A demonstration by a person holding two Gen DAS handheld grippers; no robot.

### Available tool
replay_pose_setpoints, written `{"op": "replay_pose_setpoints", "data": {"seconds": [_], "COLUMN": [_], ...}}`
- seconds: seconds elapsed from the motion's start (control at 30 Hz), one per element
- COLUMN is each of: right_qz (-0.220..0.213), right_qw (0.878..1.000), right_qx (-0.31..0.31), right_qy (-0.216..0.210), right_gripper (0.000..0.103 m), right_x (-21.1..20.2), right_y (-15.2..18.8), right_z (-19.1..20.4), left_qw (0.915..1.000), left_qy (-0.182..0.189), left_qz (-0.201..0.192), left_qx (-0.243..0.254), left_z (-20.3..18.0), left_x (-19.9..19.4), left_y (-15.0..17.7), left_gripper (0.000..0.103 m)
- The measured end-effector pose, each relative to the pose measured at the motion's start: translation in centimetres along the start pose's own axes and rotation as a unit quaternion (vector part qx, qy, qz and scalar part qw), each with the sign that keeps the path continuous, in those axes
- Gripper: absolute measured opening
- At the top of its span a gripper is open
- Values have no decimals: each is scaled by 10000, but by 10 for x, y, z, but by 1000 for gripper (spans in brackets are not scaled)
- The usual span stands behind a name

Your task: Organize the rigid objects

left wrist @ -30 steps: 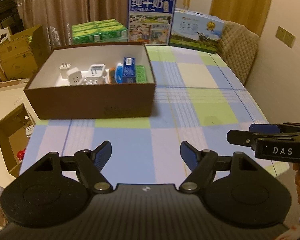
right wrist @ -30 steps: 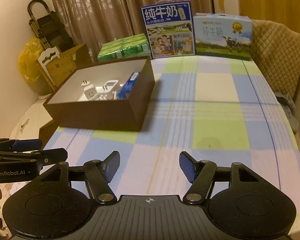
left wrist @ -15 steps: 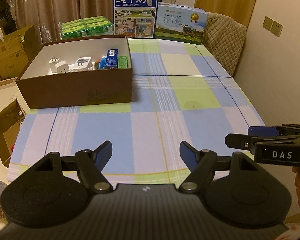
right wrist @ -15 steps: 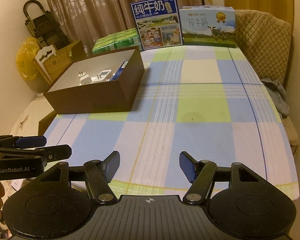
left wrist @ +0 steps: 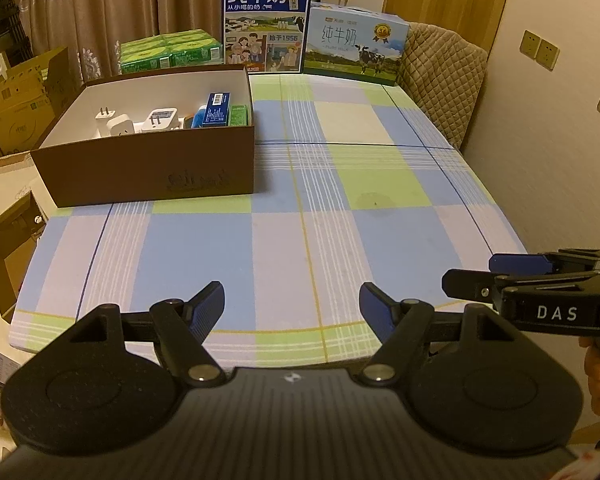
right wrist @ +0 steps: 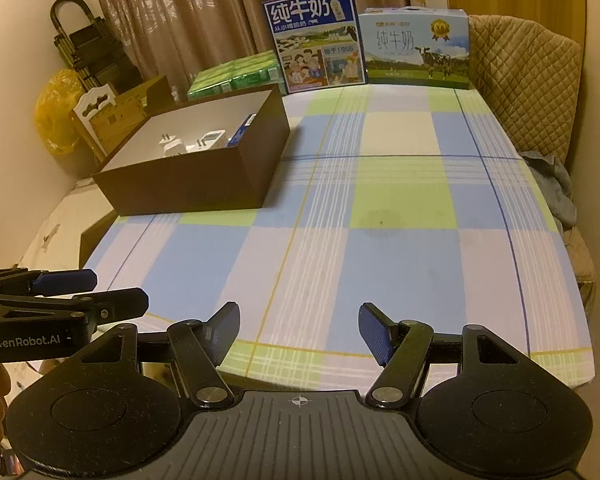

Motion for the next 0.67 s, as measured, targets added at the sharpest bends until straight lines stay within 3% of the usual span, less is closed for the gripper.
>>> {"op": "replay_pose_setpoints", "data": {"seconds": [0.67], "right_qz": [23], "right_qw": [10000], "right_qx": [15], "right_qy": [10], "right_gripper": [63], "right_x": [3], "right_y": [1], "right_z": [8], "left_qw": [10000], "left_qy": [-7], "left_qz": [-13], "left_qx": [-45], "left_z": [11], "left_x": [2], "left_y": [-2], "left_gripper": [71]}}
Point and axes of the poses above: each gripper's, at about its wrist camera, not at the fingertips, and x roughly the way its jaws point, z to its left, y to its underside, the point moved 4 cm from there along x, roughly the way its jaws point, and after that the axes turned 5 degrees about -y, right-handed, at the moved point
